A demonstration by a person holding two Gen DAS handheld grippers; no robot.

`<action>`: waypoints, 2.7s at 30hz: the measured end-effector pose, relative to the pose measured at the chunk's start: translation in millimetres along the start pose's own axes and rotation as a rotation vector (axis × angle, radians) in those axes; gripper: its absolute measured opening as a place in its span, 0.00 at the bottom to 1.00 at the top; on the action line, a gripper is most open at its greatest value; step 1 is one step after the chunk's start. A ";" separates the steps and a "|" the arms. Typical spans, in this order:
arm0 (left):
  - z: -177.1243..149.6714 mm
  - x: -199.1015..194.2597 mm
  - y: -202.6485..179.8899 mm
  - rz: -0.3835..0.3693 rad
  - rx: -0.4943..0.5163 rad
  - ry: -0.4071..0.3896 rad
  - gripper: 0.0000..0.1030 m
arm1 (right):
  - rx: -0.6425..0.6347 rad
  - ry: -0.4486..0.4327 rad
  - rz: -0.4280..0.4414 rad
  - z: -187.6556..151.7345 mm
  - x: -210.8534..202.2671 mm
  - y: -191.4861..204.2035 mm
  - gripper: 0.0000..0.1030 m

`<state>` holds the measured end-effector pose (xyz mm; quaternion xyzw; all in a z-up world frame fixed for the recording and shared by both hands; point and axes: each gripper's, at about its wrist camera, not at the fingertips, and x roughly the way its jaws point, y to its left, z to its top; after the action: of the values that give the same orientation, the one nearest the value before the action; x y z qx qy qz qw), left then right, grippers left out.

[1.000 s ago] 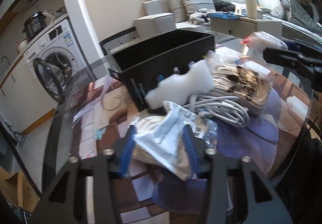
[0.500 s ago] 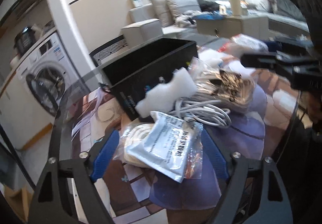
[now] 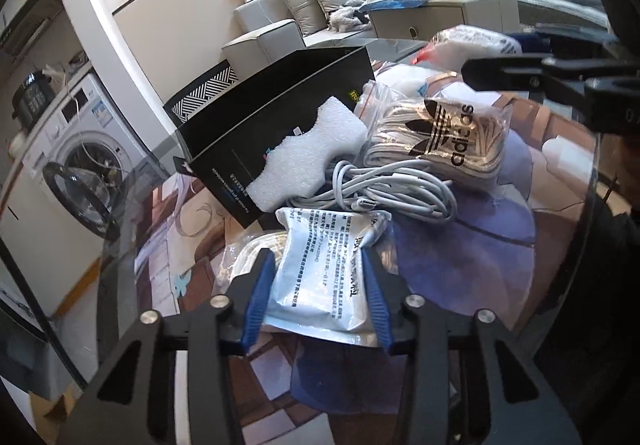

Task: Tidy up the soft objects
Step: 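Close the left gripper on the white printed packet and lift it, then carry the packet with the left gripper to the box while the right carries the pouch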

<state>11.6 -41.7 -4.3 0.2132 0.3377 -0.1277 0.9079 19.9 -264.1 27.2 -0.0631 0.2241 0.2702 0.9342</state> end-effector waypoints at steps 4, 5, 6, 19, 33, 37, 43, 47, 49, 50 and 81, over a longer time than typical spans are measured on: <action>-2.8 -6.3 6.6 -0.019 -0.058 -0.014 0.33 | -0.002 -0.001 0.004 0.2 0.3 1.4 0.47; -3.8 -9.0 9.7 -0.031 -0.083 -0.021 0.32 | -0.003 -0.002 0.005 0.7 0.2 2.0 0.47; -4.2 -10.6 11.4 -0.038 -0.096 -0.024 0.32 | -0.004 -0.004 0.006 1.2 0.1 2.5 0.47; -4.2 -31.1 35.5 -0.091 -0.250 -0.095 0.32 | -0.009 -0.017 0.023 9.0 -2.7 8.4 0.47; 24.6 -35.3 66.3 -0.090 -0.425 -0.184 0.32 | -0.004 0.017 0.066 44.0 16.2 8.5 0.47; 35.2 -30.3 75.3 -0.081 -0.469 -0.202 0.32 | -0.006 0.028 0.069 58.8 26.5 9.3 0.47; 51.2 -19.4 86.8 -0.073 -0.526 -0.217 0.32 | -0.015 0.050 0.066 81.4 47.0 8.7 0.47; 62.9 -6.7 93.3 -0.059 -0.549 -0.209 0.32 | -0.009 0.070 0.071 94.7 64.8 7.6 0.47; 66.4 -0.3 96.7 -0.055 -0.559 -0.205 0.32 | -0.005 0.083 0.069 98.8 74.0 6.7 0.47; 67.8 2.0 97.2 -0.053 -0.560 -0.201 0.32 | -0.001 0.090 0.069 101.2 79.0 5.4 0.47; 88.9 78.0 98.7 -0.081 -0.513 -0.077 0.33 | -0.044 0.258 0.078 99.7 170.9 -16.3 0.46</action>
<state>156.1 -4.1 33.8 -0.0427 0.3326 -0.0820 0.9385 195.8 -172.7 38.6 -0.1092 0.3384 0.3008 0.8849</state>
